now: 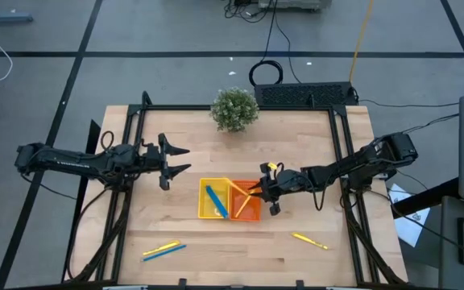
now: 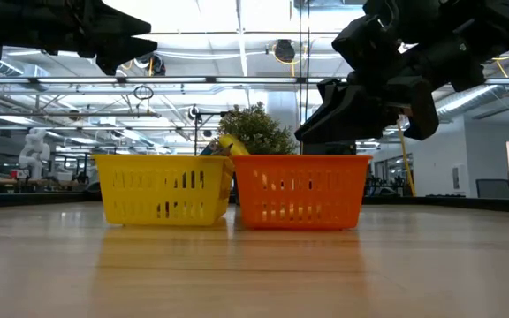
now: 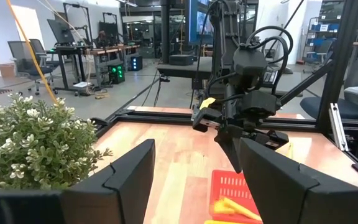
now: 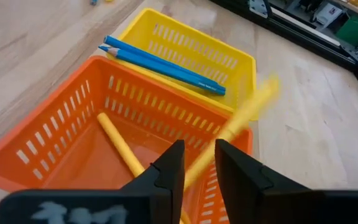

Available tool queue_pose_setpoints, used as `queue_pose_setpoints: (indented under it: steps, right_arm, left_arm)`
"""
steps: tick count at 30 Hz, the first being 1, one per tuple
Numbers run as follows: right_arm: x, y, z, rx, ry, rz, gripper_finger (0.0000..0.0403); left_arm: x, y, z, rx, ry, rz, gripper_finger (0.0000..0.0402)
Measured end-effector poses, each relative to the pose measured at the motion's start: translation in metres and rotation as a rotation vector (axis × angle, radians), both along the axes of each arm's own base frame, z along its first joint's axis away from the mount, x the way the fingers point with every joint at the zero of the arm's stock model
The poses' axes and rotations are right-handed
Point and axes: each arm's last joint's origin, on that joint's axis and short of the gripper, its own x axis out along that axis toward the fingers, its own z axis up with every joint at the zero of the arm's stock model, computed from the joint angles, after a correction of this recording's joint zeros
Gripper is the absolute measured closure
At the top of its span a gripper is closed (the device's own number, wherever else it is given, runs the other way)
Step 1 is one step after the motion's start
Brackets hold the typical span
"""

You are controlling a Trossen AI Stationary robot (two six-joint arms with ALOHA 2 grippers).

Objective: Sort pens & pencils
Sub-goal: Put the top yellow pen into the orange bin

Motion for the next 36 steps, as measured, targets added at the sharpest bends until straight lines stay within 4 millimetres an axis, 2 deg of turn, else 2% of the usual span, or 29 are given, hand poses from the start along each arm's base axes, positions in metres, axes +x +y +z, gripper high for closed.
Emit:
queue_pose_setpoints:
  steps: [13,18,26,29,34,36]
  right_arm:
    - [0.004,-0.002,0.008,-0.003,-0.090,-0.031,0.0307]
    - [0.009,-0.017,0.020,0.172,-0.229,-0.204,0.0299]
    - [0.010,-0.034,0.017,0.291,-0.210,-0.305,0.0298]
    - [0.011,-0.041,0.019,0.344,-0.239,-0.348,0.0314]
    - [0.013,-0.054,0.014,0.398,-0.245,-0.416,0.0392]
    - [0.018,-0.057,0.006,0.421,-0.254,-0.435,0.0395]
  left_arm:
    - [0.000,0.000,0.000,0.000,0.001,0.000,0.0163]
    - [0.000,0.000,0.000,0.000,0.001,0.000,0.0163]
    - [0.000,0.001,0.000,0.000,-0.004,0.025,0.0163]
    - [0.000,0.001,0.000,0.000,-0.004,0.045,0.0163]
    - [0.000,0.001,0.000,-0.001,-0.005,0.045,0.0163]
    - [0.000,0.001,0.001,-0.001,-0.008,0.045,0.0163]
